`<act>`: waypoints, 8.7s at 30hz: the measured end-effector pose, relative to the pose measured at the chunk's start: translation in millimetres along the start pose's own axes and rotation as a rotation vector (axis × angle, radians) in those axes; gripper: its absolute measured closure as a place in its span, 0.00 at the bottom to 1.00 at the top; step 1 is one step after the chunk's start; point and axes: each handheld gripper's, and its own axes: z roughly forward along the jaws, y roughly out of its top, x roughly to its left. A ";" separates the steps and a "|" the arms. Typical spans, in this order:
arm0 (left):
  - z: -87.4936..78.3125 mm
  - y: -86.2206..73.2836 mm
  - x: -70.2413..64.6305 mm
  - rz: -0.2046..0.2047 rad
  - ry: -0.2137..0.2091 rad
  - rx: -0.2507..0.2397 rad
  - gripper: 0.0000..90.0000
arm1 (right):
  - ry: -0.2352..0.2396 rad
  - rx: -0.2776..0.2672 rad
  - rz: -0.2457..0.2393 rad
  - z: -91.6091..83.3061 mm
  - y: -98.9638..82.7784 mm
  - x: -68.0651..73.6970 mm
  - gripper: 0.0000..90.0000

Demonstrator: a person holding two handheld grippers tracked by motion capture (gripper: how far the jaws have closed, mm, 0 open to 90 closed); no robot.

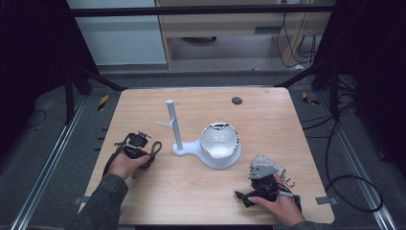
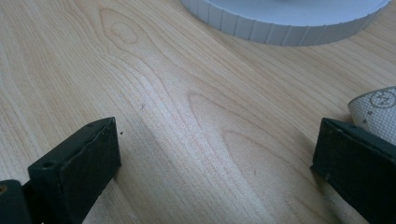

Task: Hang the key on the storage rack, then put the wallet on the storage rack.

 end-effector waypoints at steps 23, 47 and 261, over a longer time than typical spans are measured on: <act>-23.9 -14.5 -2.9 0.024 0.005 -0.102 0.73 | 0.000 0.003 -0.001 -0.3 -0.1 0.0 0.01; -87.1 -44.3 -41.5 0.110 -0.035 -0.381 0.73 | 0.000 0.002 -0.002 -0.2 -0.1 -0.1 0.01; 19.7 -55.9 -28.2 0.012 0.034 -0.380 0.00 | -0.176 0.327 0.104 -68.7 41.2 -72.6 0.14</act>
